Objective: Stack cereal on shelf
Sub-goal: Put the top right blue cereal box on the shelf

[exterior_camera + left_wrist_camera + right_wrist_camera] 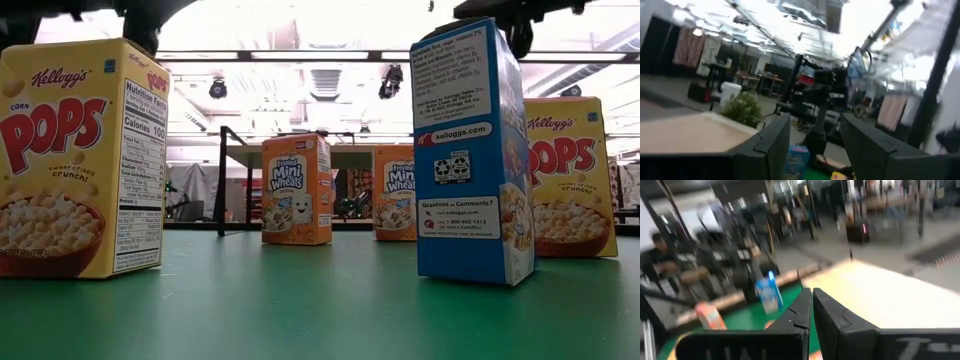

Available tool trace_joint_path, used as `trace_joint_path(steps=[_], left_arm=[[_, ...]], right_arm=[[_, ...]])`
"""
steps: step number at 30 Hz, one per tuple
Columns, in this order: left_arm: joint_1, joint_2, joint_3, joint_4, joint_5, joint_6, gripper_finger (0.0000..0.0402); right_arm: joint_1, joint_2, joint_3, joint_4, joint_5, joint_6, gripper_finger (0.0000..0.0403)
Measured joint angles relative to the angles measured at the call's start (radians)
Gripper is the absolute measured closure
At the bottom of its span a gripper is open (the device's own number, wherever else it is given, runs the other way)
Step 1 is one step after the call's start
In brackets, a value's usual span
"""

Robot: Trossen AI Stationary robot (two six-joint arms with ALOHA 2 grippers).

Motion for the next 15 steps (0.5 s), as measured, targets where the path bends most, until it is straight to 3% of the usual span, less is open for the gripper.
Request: trace_joint_path(steps=[5, 15], left_arm=[[0.000, 0.029, 0.102, -0.129, 0.002, 0.117, 0.0242], [0.000, -0.002, 0.331, -0.670, -0.110, 0.255, 0.0242]], right_arm=[[0.000, 0.107, 0.184, -0.360, -0.003, 0.178, 0.0394], [0.000, 0.321, 0.475, -1.065, -0.107, 0.590, 0.0394]])
